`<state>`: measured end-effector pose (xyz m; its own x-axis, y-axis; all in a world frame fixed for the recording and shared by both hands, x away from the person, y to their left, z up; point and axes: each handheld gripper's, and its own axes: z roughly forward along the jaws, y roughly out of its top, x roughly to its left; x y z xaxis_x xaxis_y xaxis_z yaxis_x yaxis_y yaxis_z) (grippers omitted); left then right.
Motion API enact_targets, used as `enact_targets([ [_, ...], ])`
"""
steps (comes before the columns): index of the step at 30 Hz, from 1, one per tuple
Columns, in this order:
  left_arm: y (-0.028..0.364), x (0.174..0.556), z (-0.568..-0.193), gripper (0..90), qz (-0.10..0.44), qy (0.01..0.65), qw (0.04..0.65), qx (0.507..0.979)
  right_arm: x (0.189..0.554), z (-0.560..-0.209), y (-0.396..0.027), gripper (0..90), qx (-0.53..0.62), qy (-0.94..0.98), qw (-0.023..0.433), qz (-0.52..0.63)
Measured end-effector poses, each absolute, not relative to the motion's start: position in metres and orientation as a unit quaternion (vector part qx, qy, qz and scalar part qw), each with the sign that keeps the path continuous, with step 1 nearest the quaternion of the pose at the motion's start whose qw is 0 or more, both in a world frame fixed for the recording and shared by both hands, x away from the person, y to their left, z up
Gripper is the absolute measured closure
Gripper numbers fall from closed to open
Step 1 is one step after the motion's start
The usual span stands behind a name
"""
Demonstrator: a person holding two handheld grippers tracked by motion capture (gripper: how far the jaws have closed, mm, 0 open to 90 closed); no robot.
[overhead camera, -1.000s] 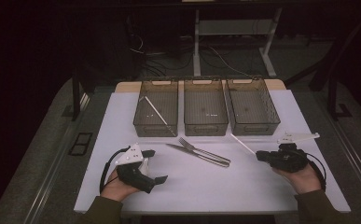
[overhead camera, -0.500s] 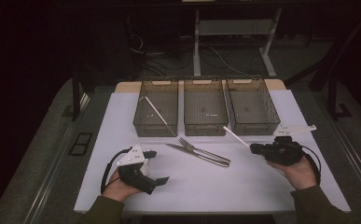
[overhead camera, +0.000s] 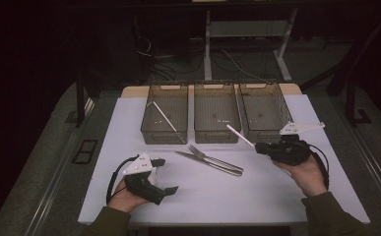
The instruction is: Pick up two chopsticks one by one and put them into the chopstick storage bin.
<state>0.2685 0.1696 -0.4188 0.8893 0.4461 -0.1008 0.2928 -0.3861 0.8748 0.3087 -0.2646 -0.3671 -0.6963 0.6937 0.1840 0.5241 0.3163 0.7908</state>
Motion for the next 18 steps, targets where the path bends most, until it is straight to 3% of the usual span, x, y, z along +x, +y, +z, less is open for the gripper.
enact_targets([
  [18, 0.169, 0.268, -0.419, 0.0, 0.077, 0.226, 0.508, 0.828, 0.330, -0.365, -0.225, 84.9, 0.353, 0.817, 0.086, 0.447],
])
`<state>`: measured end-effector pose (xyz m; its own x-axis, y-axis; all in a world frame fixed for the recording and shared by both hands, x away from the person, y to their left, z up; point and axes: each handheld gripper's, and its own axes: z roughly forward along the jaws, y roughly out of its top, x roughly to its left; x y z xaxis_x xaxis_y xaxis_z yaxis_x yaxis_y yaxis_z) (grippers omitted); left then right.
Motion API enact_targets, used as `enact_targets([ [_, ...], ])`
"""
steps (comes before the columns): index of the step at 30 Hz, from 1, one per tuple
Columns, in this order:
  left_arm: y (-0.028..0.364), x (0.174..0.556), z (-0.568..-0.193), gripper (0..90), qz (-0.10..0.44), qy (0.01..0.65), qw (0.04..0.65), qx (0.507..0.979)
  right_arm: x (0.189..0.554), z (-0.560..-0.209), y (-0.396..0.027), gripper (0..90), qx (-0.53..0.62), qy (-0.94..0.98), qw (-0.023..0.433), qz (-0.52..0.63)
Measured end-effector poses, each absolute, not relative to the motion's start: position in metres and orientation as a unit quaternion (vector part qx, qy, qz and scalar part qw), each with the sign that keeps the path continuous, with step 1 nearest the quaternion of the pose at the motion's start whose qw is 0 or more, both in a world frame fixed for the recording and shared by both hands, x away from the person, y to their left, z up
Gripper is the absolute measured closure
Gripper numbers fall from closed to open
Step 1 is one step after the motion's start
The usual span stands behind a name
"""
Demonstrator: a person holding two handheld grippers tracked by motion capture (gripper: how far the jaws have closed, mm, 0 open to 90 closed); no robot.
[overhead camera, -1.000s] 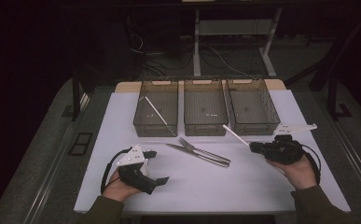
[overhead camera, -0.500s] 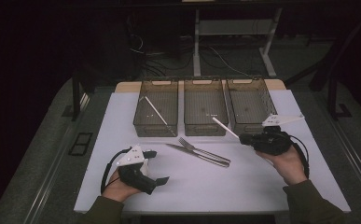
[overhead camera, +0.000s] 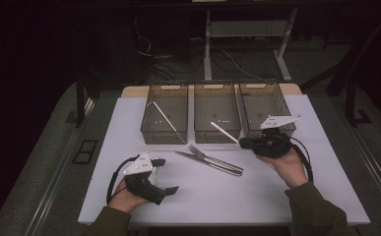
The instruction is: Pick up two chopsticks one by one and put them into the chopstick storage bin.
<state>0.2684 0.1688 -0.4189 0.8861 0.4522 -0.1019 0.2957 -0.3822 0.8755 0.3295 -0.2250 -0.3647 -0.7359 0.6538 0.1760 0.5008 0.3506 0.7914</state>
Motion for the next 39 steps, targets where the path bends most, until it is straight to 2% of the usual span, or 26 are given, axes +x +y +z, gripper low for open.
enact_targets([
  [39, 0.168, 0.269, -0.418, 0.0, 0.080, 0.219, 0.512, 0.827, 0.419, -0.343, -0.103, 84.8, 0.364, 0.824, 0.091, 0.425],
])
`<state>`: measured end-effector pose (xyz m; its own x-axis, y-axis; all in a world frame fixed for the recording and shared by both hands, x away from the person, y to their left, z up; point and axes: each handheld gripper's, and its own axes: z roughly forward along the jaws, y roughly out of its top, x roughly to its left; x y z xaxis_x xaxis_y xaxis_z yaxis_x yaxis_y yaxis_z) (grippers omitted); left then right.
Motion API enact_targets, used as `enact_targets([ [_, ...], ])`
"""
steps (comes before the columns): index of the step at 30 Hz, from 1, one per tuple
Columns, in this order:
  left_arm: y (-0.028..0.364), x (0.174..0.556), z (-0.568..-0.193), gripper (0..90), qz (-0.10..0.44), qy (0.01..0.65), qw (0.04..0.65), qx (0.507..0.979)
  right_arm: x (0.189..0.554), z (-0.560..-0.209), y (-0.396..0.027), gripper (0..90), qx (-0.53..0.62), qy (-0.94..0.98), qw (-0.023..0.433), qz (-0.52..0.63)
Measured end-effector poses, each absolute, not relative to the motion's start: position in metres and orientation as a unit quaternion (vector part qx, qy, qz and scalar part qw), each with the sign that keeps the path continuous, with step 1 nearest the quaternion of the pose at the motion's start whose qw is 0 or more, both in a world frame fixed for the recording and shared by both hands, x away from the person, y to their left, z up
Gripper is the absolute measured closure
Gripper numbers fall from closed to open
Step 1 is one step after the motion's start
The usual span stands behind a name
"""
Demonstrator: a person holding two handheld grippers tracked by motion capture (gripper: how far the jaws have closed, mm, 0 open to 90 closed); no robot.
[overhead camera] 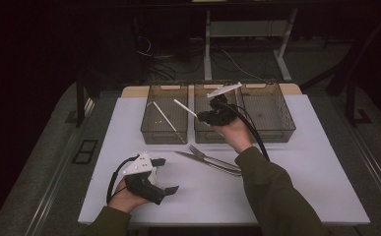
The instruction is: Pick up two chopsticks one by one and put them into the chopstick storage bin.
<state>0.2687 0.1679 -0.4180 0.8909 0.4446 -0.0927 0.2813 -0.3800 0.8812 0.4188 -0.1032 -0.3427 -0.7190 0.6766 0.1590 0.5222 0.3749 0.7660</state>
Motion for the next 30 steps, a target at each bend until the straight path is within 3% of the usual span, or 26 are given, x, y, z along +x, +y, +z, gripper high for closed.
enact_targets([
  [30, 0.168, 0.269, -0.417, 0.0, 0.073, 0.221, 0.521, 0.821, 0.497, -0.360, 0.010, 84.7, 0.407, 0.836, 0.105, 0.353],
])
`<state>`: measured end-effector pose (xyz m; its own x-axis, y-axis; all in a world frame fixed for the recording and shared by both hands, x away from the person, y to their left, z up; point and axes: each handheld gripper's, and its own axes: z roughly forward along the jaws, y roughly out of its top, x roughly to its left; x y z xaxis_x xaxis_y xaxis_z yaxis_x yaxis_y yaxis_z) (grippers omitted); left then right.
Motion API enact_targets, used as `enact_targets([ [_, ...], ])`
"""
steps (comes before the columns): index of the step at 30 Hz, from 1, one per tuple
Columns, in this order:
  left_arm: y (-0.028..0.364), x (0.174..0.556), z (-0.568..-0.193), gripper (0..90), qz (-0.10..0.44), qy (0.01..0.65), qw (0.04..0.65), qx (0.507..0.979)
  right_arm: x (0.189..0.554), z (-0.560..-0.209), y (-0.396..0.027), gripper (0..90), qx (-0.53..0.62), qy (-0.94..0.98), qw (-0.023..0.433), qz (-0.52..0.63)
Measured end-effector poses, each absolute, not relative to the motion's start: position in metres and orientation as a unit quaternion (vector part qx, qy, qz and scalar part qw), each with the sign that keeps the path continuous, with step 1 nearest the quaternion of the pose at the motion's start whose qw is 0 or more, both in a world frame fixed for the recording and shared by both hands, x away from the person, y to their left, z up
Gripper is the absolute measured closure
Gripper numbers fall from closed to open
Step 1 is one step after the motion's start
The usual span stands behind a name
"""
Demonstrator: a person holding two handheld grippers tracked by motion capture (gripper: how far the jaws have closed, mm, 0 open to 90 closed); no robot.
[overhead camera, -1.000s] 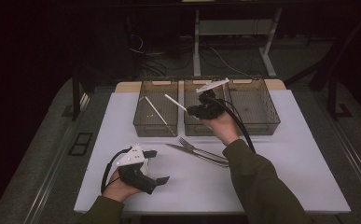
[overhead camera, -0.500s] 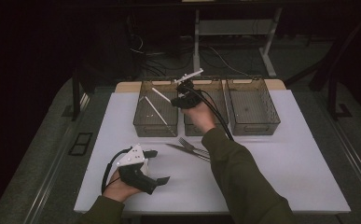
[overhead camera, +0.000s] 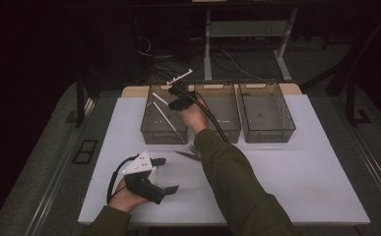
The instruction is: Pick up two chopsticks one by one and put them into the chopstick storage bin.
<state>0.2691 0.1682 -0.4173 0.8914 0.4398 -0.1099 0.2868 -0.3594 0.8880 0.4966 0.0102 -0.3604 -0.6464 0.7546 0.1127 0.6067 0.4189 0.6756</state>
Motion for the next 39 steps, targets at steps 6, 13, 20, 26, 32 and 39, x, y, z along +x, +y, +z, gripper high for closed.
enact_targets([
  [6, 0.168, 0.270, -0.417, 0.0, 0.073, 0.219, 0.523, 0.821, 0.503, -0.373, 0.024, 84.7, 0.406, 0.846, 0.102, 0.329],
  [13, 0.168, 0.270, -0.416, 0.0, 0.072, 0.217, 0.524, 0.820, 0.506, -0.376, 0.033, 80.2, 0.405, 0.848, 0.113, 0.324],
  [20, 0.169, 0.270, -0.416, 0.0, 0.072, 0.218, 0.524, 0.820, 0.506, -0.366, 0.028, 70.8, 0.400, 0.842, 0.112, 0.345],
  [26, 0.168, 0.270, -0.416, 0.0, 0.073, 0.218, 0.524, 0.820, 0.501, -0.357, 0.020, 60.4, 0.382, 0.844, 0.096, 0.365],
  [32, 0.168, 0.270, -0.416, 0.0, 0.074, 0.217, 0.523, 0.821, 0.490, -0.348, 0.004, 48.6, 0.368, 0.841, 0.081, 0.389],
  [39, 0.168, 0.269, -0.416, 0.0, 0.079, 0.214, 0.518, 0.824, 0.475, -0.345, -0.026, 38.6, 0.350, 0.834, 0.066, 0.420],
])
